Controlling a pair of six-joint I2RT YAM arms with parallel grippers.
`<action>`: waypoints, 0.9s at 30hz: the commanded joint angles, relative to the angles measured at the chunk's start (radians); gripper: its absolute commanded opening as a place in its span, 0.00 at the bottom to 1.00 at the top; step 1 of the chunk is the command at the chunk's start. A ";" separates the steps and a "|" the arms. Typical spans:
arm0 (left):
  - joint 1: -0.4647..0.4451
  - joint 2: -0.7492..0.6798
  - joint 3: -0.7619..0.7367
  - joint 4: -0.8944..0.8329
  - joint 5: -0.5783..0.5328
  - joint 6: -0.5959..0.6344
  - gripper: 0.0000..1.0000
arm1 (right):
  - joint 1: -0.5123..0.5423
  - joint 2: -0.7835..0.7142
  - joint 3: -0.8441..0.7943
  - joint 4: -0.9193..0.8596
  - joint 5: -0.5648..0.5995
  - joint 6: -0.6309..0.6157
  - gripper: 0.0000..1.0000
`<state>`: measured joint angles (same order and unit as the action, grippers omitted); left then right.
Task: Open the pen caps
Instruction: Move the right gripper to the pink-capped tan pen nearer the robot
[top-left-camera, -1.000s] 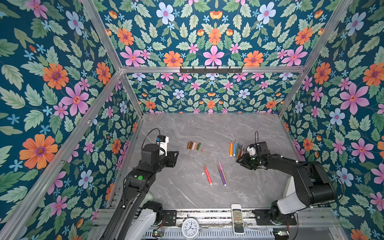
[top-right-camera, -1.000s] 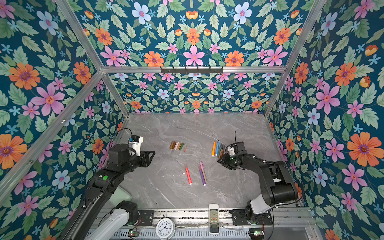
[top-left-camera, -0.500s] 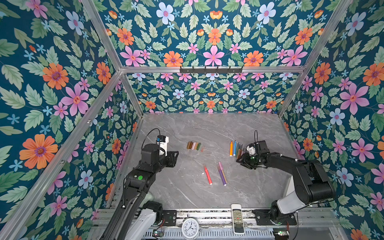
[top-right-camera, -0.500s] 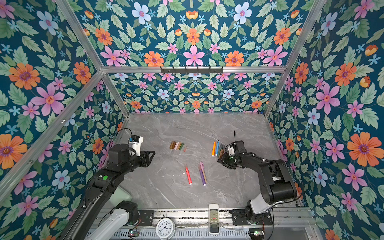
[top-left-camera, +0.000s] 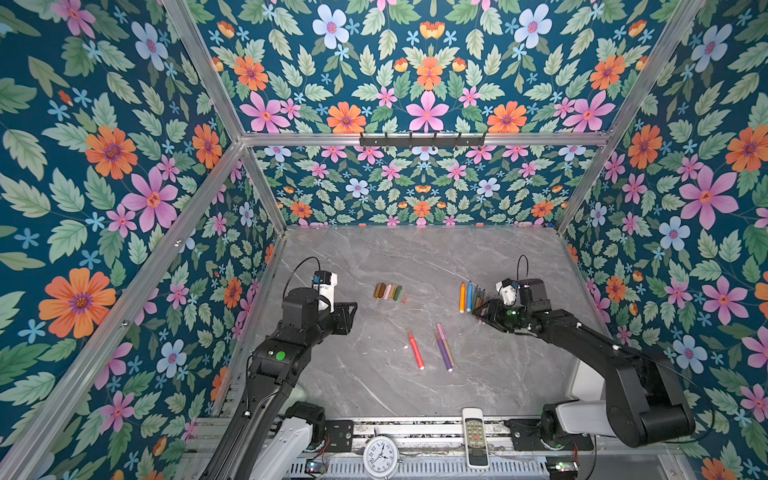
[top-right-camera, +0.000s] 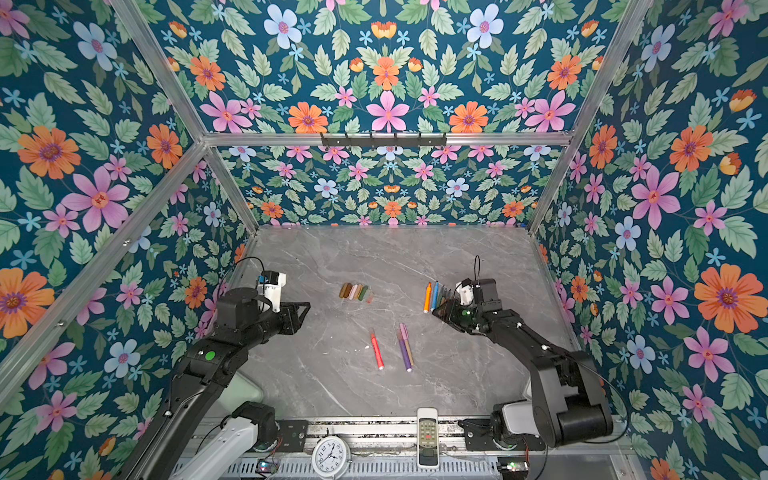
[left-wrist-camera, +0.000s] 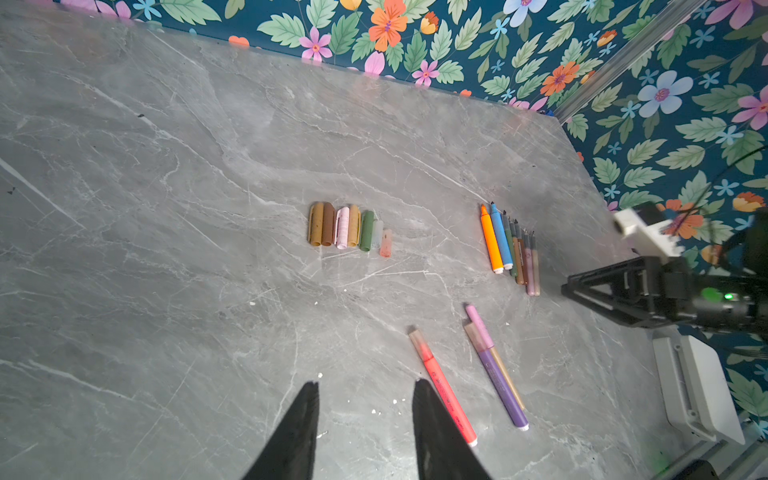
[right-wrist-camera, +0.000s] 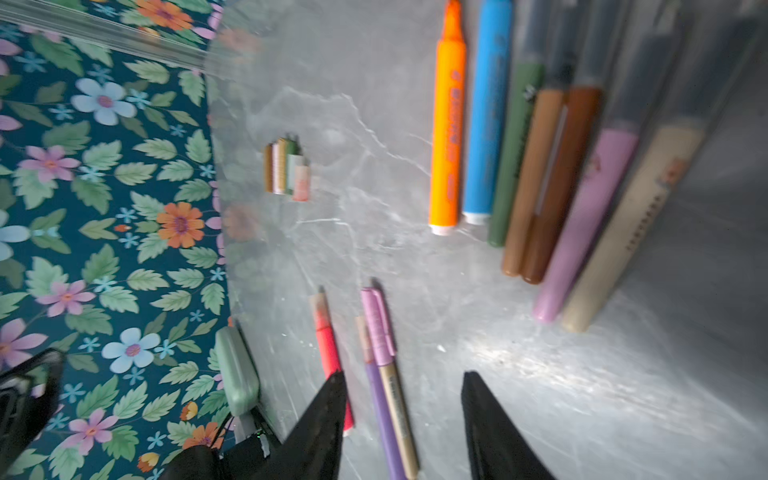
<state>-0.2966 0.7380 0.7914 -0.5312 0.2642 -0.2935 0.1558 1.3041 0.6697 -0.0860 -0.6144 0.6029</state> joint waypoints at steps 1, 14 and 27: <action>0.000 -0.005 0.000 0.020 0.001 -0.005 0.41 | 0.001 -0.054 0.053 -0.117 0.027 -0.027 0.47; 0.001 -0.007 0.000 0.022 0.000 -0.004 0.41 | 0.274 -0.238 0.059 -0.361 0.349 -0.063 0.43; 0.002 -0.005 0.000 0.021 -0.006 -0.003 0.40 | 0.585 0.007 0.101 -0.328 0.521 -0.029 0.42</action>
<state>-0.2951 0.7341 0.7914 -0.5308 0.2634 -0.2935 0.7261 1.2808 0.7563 -0.4202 -0.1307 0.5533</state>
